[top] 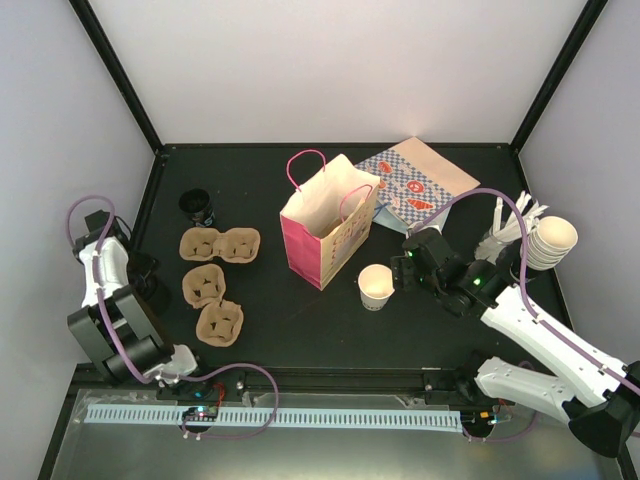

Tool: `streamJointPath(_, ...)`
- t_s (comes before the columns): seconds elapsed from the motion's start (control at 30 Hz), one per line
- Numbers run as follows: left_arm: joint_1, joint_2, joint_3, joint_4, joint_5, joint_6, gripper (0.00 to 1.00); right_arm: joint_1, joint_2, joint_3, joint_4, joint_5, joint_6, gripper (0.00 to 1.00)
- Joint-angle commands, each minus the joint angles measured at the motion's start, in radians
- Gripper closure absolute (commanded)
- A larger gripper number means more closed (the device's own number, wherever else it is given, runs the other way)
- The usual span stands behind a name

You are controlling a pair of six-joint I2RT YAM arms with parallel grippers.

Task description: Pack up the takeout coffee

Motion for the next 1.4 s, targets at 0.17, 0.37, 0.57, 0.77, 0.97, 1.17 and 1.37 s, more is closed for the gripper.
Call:
streamJointPath(0.17, 0.004, -0.105, 0.047, -0.072, 0.013, -0.040, 0.24, 0.003, -0.016, 0.020, -0.005, 0.020, -0.008, 0.14)
streamJointPath(0.37, -0.004, -0.105, 0.041, -0.082, 0.017, -0.042, 0.25, 0.003, -0.014, 0.017, 0.000, 0.012, -0.014, 0.14)
streamJointPath(0.57, -0.012, -0.150, 0.048, -0.097, 0.025, -0.039, 0.25, 0.003, -0.012, 0.022, 0.003, 0.001, -0.018, 0.14)
streamJointPath(0.77, -0.072, -0.213, 0.061, -0.122, 0.065, -0.055, 0.27, 0.003, -0.018, 0.024, 0.001, 0.006, -0.021, 0.14)
streamJointPath(0.97, -0.336, -0.328, 0.034, -0.188, 0.047, -0.164, 0.27, 0.002, -0.033, 0.022, 0.007, 0.018, -0.018, 0.14)
streamJointPath(1.17, -0.618, -0.502, 0.000, -0.210, 0.127, -0.322, 0.29, 0.003, -0.028, 0.037, 0.006, 0.029, -0.016, 0.14)
streamJointPath(1.37, -0.877, -0.765, -0.185, -0.035, 0.281, -0.523, 0.33, 0.002, -0.012, 0.039, 0.013, 0.039, -0.020, 0.14)
